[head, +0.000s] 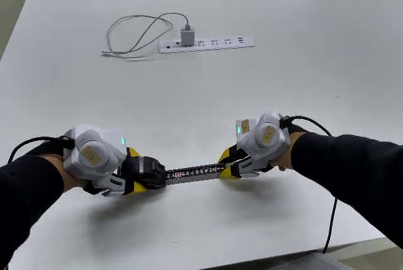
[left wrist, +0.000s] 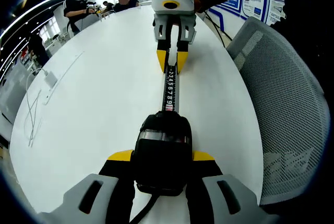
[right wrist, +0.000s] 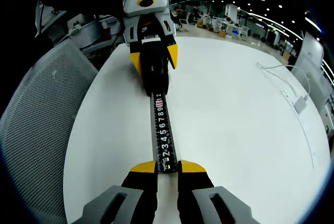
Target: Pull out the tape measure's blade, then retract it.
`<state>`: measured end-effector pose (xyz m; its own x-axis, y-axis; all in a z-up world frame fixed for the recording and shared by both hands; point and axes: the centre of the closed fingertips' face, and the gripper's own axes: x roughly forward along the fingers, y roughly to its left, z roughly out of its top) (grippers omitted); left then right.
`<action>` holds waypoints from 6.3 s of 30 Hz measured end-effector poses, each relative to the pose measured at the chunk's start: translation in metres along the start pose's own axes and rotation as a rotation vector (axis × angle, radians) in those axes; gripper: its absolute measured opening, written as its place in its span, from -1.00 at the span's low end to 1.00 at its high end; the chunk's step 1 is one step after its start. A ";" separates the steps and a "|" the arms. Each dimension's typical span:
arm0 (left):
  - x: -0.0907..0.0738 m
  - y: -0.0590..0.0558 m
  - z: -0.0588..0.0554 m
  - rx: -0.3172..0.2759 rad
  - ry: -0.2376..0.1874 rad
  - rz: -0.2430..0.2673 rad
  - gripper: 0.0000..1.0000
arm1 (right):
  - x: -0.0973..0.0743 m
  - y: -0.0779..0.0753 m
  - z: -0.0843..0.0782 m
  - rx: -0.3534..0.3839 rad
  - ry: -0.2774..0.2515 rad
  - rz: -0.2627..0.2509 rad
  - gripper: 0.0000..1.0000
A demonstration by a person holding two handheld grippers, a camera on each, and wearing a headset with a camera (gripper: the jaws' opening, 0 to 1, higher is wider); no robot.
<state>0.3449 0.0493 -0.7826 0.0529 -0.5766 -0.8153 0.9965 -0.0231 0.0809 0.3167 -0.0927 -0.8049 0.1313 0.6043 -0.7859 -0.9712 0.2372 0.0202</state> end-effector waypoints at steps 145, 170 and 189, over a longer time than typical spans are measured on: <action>-0.001 -0.003 0.003 0.001 -0.015 0.002 -0.35 | -0.057 -0.006 -0.070 0.049 0.079 -0.010 -0.80; -0.001 -0.002 0.003 0.002 -0.018 0.003 -0.35 | -0.064 -0.008 -0.081 0.058 0.089 -0.015 -0.80; 0.000 -0.001 0.002 0.004 -0.019 0.000 -0.35 | -0.069 -0.007 -0.087 0.061 0.100 -0.021 -0.80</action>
<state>0.3434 0.0479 -0.7818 0.0518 -0.5921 -0.8042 0.9962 -0.0259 0.0832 0.2975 -0.2017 -0.8046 0.1286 0.5207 -0.8440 -0.9542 0.2968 0.0377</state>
